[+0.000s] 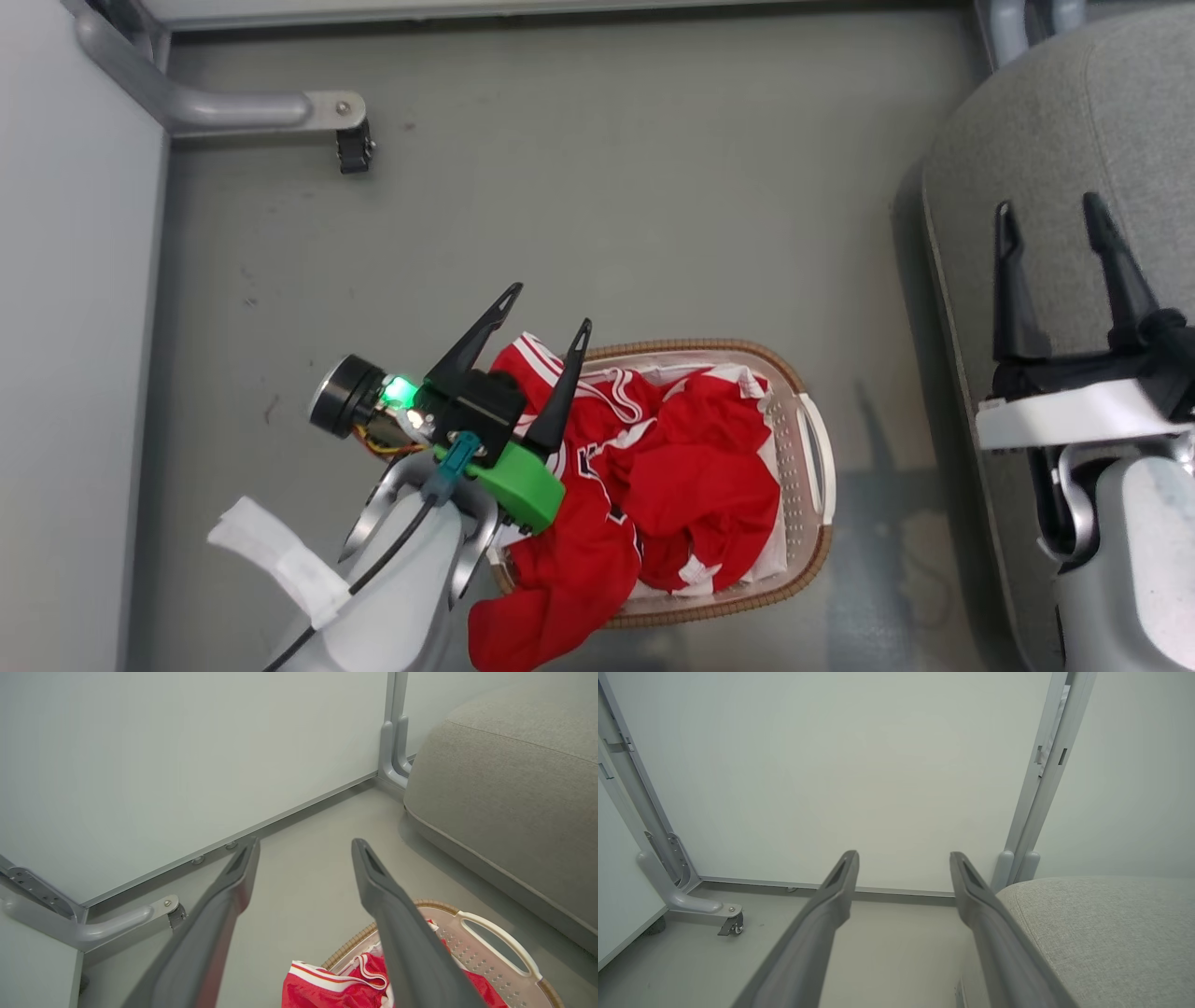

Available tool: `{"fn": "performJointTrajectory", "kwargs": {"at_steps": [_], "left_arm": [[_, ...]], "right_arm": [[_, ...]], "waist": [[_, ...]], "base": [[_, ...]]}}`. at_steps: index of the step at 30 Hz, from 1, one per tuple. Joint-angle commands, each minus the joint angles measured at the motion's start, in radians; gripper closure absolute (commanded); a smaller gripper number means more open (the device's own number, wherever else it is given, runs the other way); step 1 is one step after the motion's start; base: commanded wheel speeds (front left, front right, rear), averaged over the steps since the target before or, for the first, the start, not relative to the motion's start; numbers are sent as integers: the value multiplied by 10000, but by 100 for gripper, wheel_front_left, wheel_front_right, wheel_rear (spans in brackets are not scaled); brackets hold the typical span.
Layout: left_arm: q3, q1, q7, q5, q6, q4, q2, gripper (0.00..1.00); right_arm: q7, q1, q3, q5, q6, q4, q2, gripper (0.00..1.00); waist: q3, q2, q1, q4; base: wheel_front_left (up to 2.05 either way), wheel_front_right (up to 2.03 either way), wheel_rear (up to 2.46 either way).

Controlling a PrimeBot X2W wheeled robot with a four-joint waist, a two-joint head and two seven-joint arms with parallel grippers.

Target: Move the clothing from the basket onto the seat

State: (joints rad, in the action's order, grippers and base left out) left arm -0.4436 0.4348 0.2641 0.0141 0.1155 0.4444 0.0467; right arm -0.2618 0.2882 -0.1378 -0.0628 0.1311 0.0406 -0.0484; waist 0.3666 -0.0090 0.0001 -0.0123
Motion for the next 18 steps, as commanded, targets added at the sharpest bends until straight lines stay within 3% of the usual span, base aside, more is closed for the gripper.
{"fn": "performJointTrajectory", "kwargs": {"at_steps": [1, 18], "left_arm": [[-300, 512, 9, 98, 67, 324, 65, 0], [-4825, 3402, -164, -561, 35, 4535, 70, 0]], "right_arm": [[-49, 328, -119, -32, -6, -176, -36, 0], [-49, 1641, -173, -385, -8, -1086, -33, 0]], "waist": [[1782, 90, -1, -613], [4507, 90, -1, -1316]], "base": [[0, 0, 0], [0, 0, 0]]}}
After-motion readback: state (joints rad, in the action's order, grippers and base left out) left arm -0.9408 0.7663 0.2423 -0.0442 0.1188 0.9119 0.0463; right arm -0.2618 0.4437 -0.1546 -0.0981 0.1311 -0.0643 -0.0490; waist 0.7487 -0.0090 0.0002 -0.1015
